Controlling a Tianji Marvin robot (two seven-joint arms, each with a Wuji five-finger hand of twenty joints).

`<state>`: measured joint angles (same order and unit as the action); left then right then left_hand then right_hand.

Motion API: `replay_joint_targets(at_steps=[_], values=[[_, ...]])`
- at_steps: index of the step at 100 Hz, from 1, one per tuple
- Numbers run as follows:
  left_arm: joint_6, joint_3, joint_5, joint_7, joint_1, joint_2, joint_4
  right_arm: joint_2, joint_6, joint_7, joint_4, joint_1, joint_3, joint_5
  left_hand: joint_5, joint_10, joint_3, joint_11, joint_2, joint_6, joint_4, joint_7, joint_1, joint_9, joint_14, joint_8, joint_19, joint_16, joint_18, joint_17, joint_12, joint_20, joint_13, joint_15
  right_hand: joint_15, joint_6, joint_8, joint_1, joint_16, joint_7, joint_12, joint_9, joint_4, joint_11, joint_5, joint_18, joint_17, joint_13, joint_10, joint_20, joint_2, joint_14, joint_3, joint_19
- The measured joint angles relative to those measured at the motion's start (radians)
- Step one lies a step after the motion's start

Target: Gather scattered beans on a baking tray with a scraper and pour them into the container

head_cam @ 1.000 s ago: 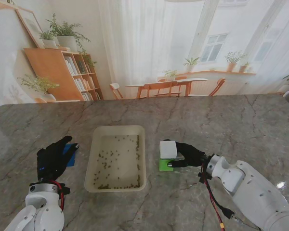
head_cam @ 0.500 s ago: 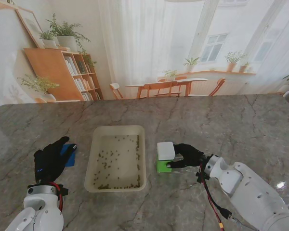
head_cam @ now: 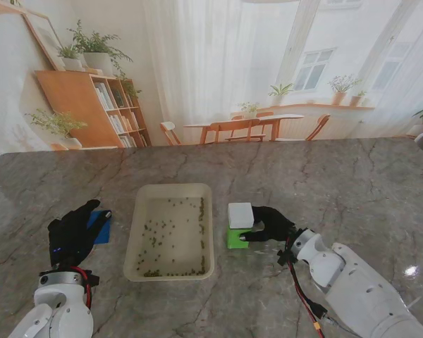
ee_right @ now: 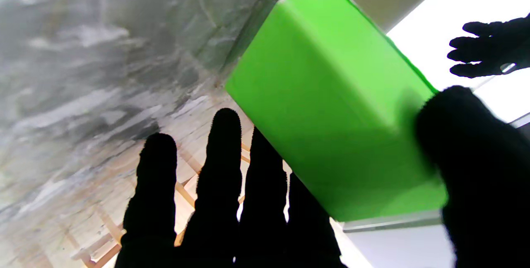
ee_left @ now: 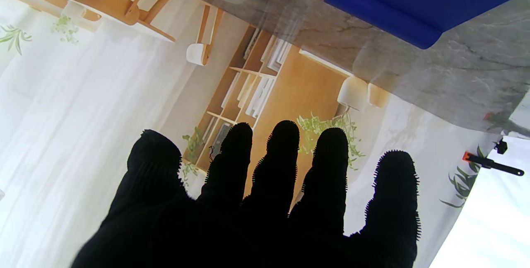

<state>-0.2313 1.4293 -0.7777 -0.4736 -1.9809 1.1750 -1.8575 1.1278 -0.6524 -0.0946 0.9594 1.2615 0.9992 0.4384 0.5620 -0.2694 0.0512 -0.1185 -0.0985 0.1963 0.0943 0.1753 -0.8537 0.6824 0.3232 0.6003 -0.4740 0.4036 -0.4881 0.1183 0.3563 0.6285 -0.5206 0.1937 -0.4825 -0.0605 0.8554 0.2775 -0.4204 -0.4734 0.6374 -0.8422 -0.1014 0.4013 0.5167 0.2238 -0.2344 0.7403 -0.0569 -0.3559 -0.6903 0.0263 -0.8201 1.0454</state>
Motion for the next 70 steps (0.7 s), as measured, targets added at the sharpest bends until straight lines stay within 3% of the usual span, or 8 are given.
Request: replay_joint_targets(at_steps=[17, 27, 45, 57, 70], values=[[-0.003, 0.004, -0.003, -0.014, -0.011, 0.003, -0.007, 0.011, 0.005, -0.069, -0.004, 0.004, 0.005, 0.054, 0.0, 0.0, 0.0, 0.0, 0.0, 0.0, 0.0, 0.0, 0.0, 0.0, 0.0, 0.0, 0.0, 0.0, 0.0, 0.0, 0.0, 0.0, 0.0, 0.0, -0.031, -0.044, -0.109, 0.013, -0.003, -0.154, 0.051, -0.048, -0.093, 0.014, 0.001, 0.036, -0.047, 0.046, -0.008, 0.023, -0.103, 0.027, -0.035, -0.001], [-0.002, 0.006, -0.003, -0.016, -0.015, 0.004, -0.009, 0.019, 0.026, -0.107, 0.001, 0.016, 0.018, 0.058, 0.0, 0.0, 0.0, 0.0, 0.0, 0.0, 0.0, 0.0, 0.0, 0.0, 0.0, 0.0, -0.001, 0.0, 0.0, 0.0, 0.0, 0.0, 0.0, 0.0, -0.056, -0.045, -0.189, 0.032, -0.012, -0.245, 0.061, -0.077, -0.123, 0.014, 0.002, 0.04, -0.071, 0.081, -0.008, 0.023, -0.144, 0.034, -0.041, 0.012], [-0.002, 0.008, -0.004, -0.018, -0.017, 0.004, -0.01, 0.027, 0.121, -0.138, 0.094, 0.075, 0.076, 0.056, 0.0, 0.0, 0.0, 0.0, 0.0, 0.0, 0.0, 0.0, 0.0, 0.0, 0.0, 0.0, -0.001, 0.0, 0.0, 0.0, 0.0, 0.0, 0.0, 0.0, -0.093, -0.045, -0.251, 0.032, -0.027, -0.276, 0.071, -0.13, -0.124, 0.014, 0.05, 0.04, -0.096, 0.122, -0.007, 0.023, -0.175, 0.039, -0.041, 0.031], [-0.001, 0.008, -0.004, -0.018, -0.017, 0.004, -0.01, 0.034, 0.148, -0.186, 0.151, 0.11, 0.104, 0.058, 0.0, 0.0, 0.0, 0.0, 0.0, 0.0, 0.0, 0.0, 0.0, 0.0, 0.0, 0.0, -0.001, 0.0, 0.0, 0.0, 0.0, 0.0, 0.0, 0.0, -0.116, -0.045, -0.281, 0.033, -0.038, -0.285, 0.071, -0.164, -0.124, 0.014, 0.087, 0.04, -0.112, 0.146, -0.002, 0.023, -0.216, 0.039, -0.041, 0.04], [0.009, 0.011, -0.004, -0.022, -0.017, 0.004, -0.01, 0.037, 0.222, -0.191, 0.252, 0.155, 0.14, 0.06, 0.0, 0.0, 0.0, 0.0, 0.0, 0.0, 0.0, 0.0, 0.0, 0.0, 0.0, 0.0, -0.001, 0.0, 0.0, 0.0, 0.0, 0.0, 0.0, 0.0, -0.146, -0.045, -0.294, 0.033, -0.053, -0.311, 0.071, -0.195, -0.124, 0.023, 0.119, 0.042, -0.132, 0.179, 0.014, 0.02, -0.289, 0.039, -0.083, 0.047]])
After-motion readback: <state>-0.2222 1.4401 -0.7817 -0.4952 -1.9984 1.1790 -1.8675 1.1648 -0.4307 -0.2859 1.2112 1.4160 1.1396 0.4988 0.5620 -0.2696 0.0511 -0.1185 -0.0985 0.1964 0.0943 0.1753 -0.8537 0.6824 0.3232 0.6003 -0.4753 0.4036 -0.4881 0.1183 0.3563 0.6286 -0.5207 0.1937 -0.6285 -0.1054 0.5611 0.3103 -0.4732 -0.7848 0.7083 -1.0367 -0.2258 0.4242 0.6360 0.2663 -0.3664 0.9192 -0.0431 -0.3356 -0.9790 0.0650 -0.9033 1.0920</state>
